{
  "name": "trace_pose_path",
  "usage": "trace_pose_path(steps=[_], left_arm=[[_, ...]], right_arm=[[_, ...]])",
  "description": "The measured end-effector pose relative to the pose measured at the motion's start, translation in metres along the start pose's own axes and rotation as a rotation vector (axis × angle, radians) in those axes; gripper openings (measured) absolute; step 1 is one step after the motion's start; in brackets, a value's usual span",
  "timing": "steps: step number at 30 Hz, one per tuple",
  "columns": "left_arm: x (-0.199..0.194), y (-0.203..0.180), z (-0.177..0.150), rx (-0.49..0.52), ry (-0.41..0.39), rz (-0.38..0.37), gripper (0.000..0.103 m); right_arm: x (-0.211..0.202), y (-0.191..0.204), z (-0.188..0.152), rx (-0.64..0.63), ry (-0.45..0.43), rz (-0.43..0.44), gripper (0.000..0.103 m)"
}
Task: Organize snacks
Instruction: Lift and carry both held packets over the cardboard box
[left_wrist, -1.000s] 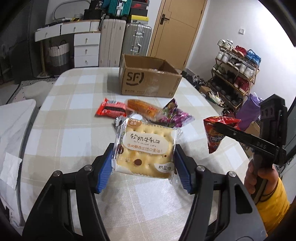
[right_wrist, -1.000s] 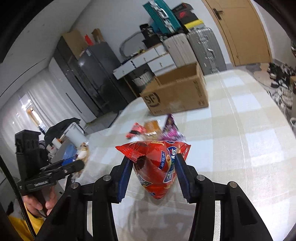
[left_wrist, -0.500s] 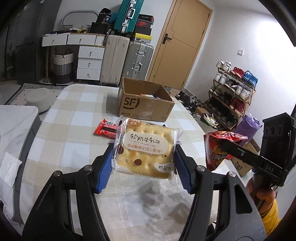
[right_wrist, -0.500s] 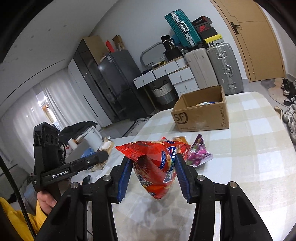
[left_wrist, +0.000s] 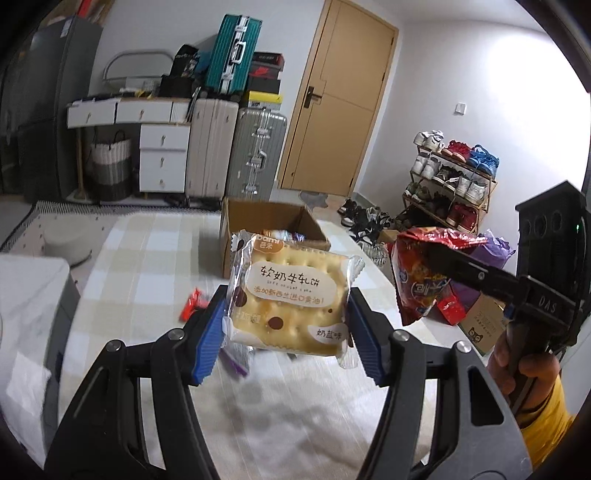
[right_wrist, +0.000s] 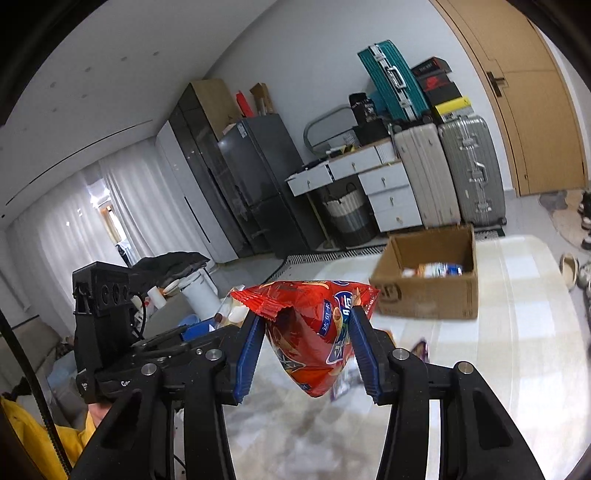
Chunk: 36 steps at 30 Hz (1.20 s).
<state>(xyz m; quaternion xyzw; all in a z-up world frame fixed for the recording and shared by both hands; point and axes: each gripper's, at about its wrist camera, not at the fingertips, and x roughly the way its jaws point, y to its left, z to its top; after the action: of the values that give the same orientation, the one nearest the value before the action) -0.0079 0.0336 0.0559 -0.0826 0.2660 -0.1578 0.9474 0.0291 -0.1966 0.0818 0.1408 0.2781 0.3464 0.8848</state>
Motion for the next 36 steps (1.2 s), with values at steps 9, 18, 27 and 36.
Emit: trace_pose_path(steps=[9,18,27,36], left_arm=[[0.014,0.002,0.063,0.038,-0.006,-0.026,0.059],[0.078,0.016,0.155,0.012,0.017,0.029,0.059],[0.205,0.023,0.197,-0.006,0.168,0.052,0.059],[0.333,0.032,0.178,-0.015,0.325,0.076,0.059]], right_arm=[[0.021,-0.007,0.075,-0.072,-0.020,-0.012,0.047],[0.084,-0.044,0.182,-0.056,-0.012,-0.039,0.047],[0.167,-0.137,0.201,0.054,0.117,-0.143,0.047],[0.223,-0.211,0.167,0.114,0.239,-0.196,0.047]])
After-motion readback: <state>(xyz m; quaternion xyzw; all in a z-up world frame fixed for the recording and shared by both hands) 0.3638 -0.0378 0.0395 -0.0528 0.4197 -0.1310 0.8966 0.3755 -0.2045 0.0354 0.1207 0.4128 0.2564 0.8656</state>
